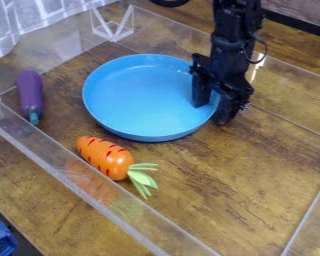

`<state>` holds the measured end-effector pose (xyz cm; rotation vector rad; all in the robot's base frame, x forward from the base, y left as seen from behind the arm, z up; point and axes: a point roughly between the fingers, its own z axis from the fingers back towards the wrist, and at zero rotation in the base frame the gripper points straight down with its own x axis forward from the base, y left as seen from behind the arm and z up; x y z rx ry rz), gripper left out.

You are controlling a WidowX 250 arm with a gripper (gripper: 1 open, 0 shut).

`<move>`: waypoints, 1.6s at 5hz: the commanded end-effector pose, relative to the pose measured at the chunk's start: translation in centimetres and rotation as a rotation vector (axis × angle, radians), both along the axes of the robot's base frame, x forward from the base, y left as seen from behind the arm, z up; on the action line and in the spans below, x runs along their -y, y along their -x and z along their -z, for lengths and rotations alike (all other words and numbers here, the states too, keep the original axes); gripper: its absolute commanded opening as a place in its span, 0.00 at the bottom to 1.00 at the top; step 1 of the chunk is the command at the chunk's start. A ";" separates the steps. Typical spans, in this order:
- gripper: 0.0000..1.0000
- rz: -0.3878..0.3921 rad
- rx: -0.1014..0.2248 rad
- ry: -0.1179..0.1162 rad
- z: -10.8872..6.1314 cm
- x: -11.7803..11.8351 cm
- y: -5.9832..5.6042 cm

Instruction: Remove the purple eggplant from the blue tray and put it on the table

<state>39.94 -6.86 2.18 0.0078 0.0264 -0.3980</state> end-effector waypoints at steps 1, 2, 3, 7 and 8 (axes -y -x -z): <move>0.00 0.092 -0.032 0.005 0.5 0.3 1.3; 0.00 0.127 -0.037 0.009 0.3 -0.2 1.8; 0.00 0.092 -0.041 0.014 0.6 0.1 1.7; 0.00 -0.070 -0.049 0.037 -0.1 0.4 1.3; 0.00 -0.096 -0.051 0.042 0.4 0.5 1.3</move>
